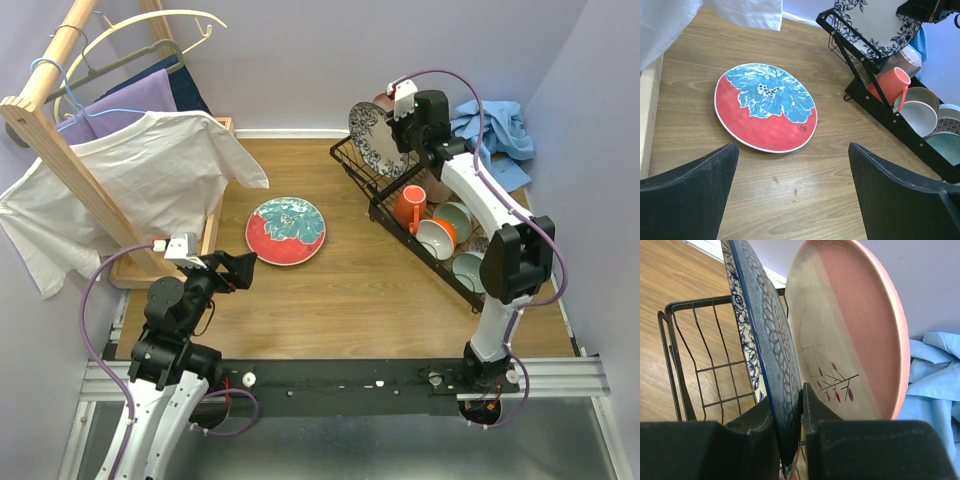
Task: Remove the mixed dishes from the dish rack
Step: Pick up the plate from the dish rack.
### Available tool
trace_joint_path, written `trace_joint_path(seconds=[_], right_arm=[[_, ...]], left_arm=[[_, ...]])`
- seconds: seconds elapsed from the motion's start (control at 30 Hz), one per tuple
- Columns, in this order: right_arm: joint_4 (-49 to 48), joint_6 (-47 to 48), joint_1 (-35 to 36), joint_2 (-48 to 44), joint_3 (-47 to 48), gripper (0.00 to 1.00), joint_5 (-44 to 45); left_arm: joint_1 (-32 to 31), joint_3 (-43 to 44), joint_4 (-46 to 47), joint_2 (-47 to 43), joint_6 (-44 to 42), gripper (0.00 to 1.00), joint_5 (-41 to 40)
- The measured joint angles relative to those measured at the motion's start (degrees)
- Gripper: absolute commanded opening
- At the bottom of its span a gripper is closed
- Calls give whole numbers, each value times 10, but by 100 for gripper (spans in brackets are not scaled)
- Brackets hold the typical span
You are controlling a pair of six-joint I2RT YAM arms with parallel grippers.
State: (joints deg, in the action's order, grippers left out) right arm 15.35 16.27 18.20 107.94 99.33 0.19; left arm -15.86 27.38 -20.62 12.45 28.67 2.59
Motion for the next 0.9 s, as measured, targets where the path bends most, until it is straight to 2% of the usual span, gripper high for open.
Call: trace_joint_path(seconds=[0.27,0.57,0.73,0.9], right_arm=[[20,12,2,-26,0,1,10],[49,-3,5,-122,-7,1,18],[43,-36,7,-200,-53,1,13],[32,-110,8,-280,-135,1,-9]], left_arm=[[0,0,0,4,0,99,0],[0,0,4,31,0,99,1],[0,-1,22,64,8,99,10],[0,-11,82,111,35,99,33]])
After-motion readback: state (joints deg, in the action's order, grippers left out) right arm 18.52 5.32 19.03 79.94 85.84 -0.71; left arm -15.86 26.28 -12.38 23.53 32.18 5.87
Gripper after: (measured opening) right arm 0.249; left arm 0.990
